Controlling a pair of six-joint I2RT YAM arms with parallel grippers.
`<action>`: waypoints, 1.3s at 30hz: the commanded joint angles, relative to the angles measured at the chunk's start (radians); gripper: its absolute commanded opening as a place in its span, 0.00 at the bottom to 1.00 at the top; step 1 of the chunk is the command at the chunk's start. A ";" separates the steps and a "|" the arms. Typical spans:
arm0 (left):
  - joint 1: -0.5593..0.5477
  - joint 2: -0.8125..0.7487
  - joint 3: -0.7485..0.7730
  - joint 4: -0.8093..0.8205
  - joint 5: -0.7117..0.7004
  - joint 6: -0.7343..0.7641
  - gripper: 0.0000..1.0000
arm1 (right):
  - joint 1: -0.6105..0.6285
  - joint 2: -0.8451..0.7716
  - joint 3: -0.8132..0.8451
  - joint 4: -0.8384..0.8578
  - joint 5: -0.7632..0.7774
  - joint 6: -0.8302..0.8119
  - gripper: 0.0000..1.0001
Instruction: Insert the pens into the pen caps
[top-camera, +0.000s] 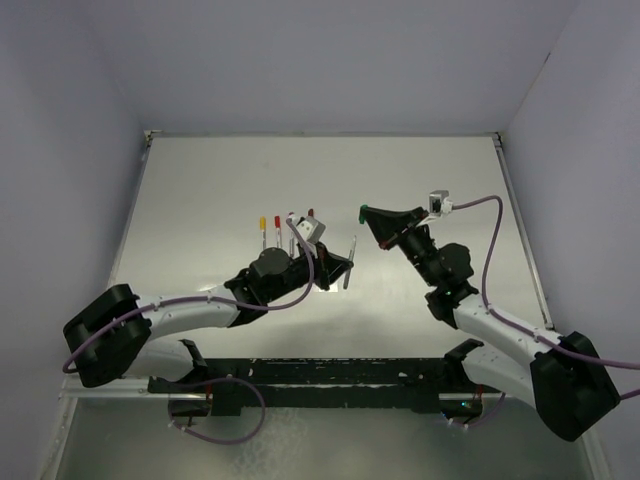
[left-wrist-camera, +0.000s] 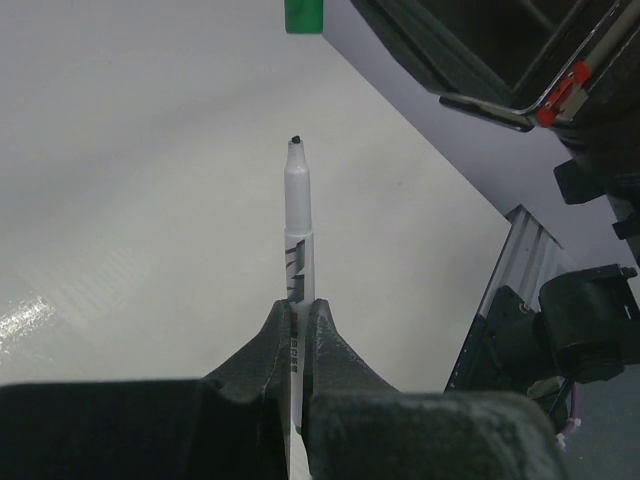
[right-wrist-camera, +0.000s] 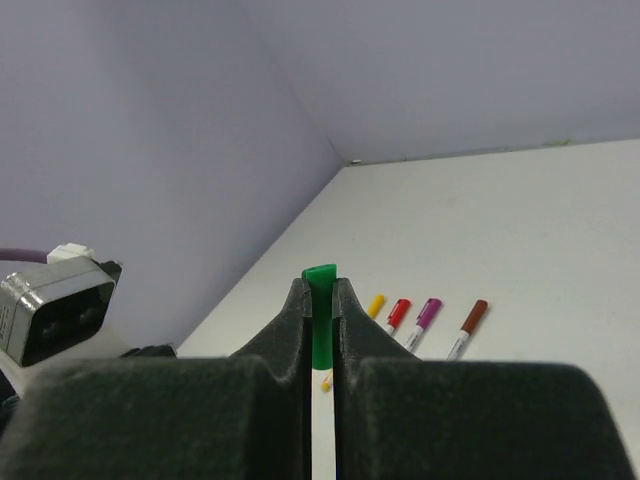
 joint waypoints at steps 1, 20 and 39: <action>-0.003 -0.039 0.001 0.122 -0.027 0.022 0.00 | 0.005 0.014 -0.013 0.172 -0.036 0.075 0.00; -0.002 -0.016 0.040 0.134 -0.036 0.030 0.00 | 0.005 0.065 -0.046 0.288 -0.080 0.167 0.00; -0.003 -0.013 0.050 0.136 -0.030 0.029 0.00 | 0.007 0.099 -0.064 0.329 -0.111 0.183 0.00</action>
